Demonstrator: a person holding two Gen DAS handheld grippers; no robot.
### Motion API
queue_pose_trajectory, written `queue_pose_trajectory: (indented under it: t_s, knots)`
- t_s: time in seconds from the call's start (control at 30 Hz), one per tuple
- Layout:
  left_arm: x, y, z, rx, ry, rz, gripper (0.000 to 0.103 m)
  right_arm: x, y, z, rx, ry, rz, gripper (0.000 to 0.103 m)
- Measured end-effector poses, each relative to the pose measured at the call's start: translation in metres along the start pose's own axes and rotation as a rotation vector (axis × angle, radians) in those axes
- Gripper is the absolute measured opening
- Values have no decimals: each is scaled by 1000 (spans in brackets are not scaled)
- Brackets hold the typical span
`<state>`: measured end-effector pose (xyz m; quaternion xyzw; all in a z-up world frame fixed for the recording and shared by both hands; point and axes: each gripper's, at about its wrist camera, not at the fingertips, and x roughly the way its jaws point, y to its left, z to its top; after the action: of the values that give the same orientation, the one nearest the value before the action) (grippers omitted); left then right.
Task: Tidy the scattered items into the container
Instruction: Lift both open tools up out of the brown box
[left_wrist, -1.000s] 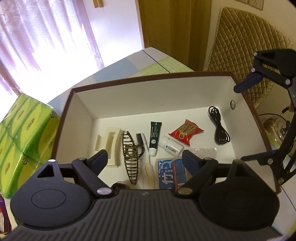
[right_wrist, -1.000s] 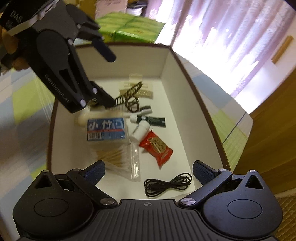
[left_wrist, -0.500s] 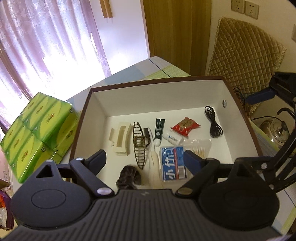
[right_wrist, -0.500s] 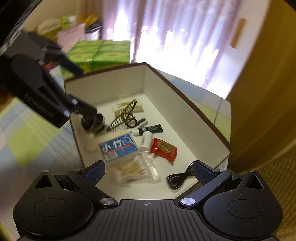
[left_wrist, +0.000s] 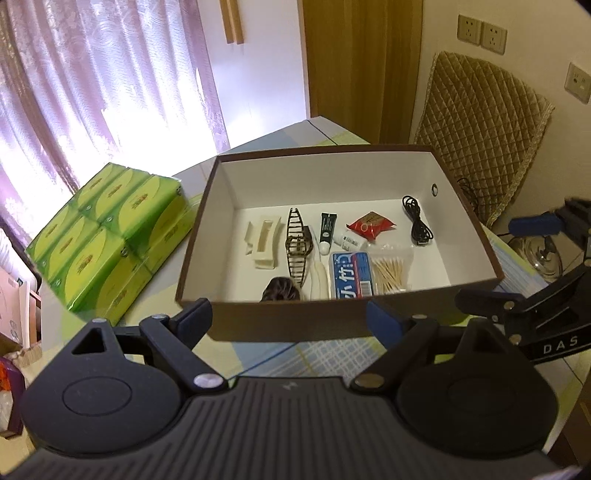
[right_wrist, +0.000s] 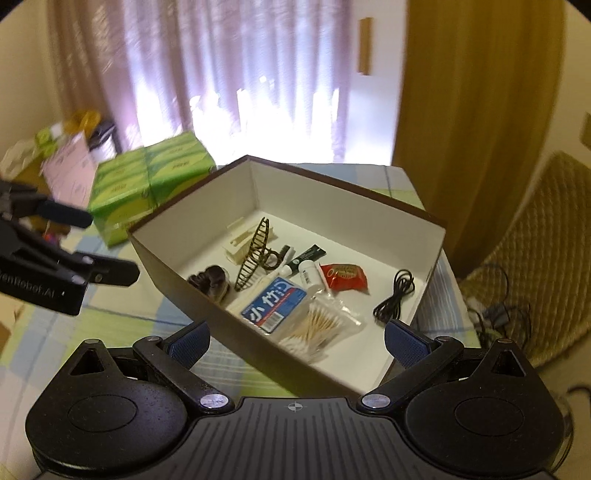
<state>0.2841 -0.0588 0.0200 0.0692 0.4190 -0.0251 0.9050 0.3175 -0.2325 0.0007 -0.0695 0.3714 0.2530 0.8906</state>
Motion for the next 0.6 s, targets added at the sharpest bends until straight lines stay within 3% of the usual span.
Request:
queue_pose_trajectory:
  t_s: [0.13, 0.33, 0.6]
  knots:
    - [-16, 4, -13, -10, -15, -8, 90, -16, 10, -10, 98, -22, -13, 103]
    - [-38, 5, -34, -20, -35, -13, 94, -41, 34, -24, 104, -49, -41, 103]
    - [-60, 9, -58, -19, -62, 54, 98, -65, 60, -41, 129, -85, -72, 103]
